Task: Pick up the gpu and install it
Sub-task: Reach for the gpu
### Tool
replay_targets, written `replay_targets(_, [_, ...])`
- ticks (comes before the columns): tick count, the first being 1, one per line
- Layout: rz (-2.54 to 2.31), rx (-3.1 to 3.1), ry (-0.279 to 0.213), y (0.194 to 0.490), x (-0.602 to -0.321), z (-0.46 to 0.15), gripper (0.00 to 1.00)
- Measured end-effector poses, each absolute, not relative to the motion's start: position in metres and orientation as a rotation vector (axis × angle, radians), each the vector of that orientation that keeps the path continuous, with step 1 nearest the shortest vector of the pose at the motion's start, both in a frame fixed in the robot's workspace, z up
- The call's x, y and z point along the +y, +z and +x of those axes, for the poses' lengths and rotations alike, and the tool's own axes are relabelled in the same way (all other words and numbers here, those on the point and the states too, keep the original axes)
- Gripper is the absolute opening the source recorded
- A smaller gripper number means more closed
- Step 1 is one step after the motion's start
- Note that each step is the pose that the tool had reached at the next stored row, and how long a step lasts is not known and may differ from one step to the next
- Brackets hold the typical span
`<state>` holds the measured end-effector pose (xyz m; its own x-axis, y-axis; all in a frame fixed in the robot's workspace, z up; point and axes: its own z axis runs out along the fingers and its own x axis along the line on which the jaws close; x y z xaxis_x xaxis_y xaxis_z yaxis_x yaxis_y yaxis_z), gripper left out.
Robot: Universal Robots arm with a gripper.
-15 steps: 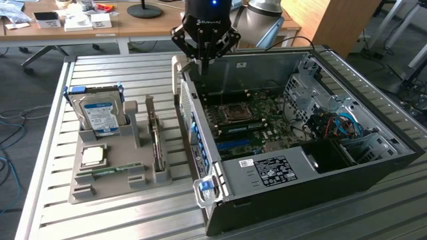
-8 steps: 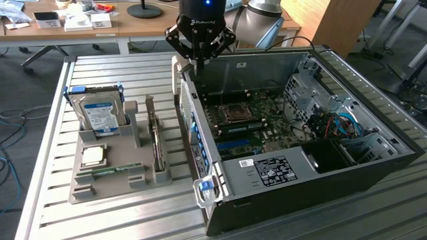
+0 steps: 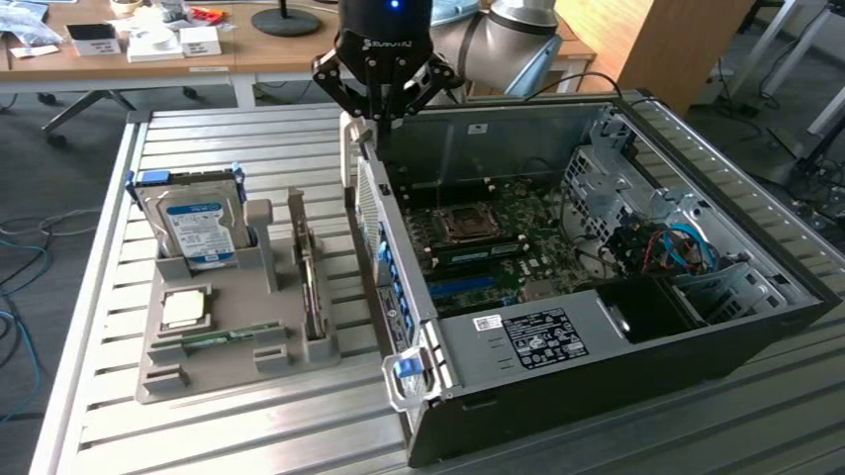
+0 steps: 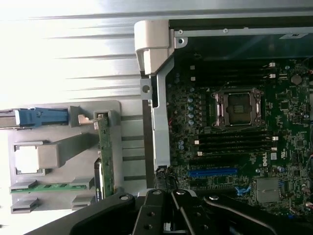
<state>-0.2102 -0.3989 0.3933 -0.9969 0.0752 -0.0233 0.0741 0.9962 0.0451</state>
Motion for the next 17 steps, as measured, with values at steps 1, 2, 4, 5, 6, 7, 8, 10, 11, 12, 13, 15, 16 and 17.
replay_targets(1, [0.117, 3.114, 0.069, 0.393, -0.399, -0.212, 0.11])
replay_targets(2, [0.117, 3.114, 0.069, 0.393, -0.399, -0.213, 0.11])
replay_targets(4, [0.117, 3.114, 0.069, 0.393, -0.399, -0.217, 0.11])
replay_targets(5, [0.117, 3.114, 0.069, 0.393, -0.399, -0.218, 0.11])
replay_targets(6, [0.117, 3.114, 0.069, 0.393, -0.399, -0.22, 0.11])
replay_targets(7, [0.117, 3.114, 0.069, 0.393, -0.399, -0.222, 0.11])
replay_targets(8, [0.117, 3.114, 0.069, 0.393, -0.399, -0.223, 0.11])
replay_targets(10, [0.117, 3.114, 0.069, 0.393, -0.399, -0.226, 0.11])
replay_targets(11, [0.116, 3.114, 0.069, 0.393, -0.399, -0.228, 0.11])
replay_targets(12, [0.117, 3.114, 0.069, 0.393, -0.399, -0.229, 0.11])
replay_targets(13, [0.117, 3.114, 0.069, 0.393, -0.399, -0.231, 0.11])
replay_targets(15, [0.117, 3.114, 0.069, 0.393, -0.399, -0.233, 0.11])
replay_targets(16, [0.117, 3.114, 0.069, 0.393, -0.399, -0.235, 0.11])
replay_targets(17, [0.117, 3.114, 0.069, 0.393, -0.399, -0.235, 0.11])
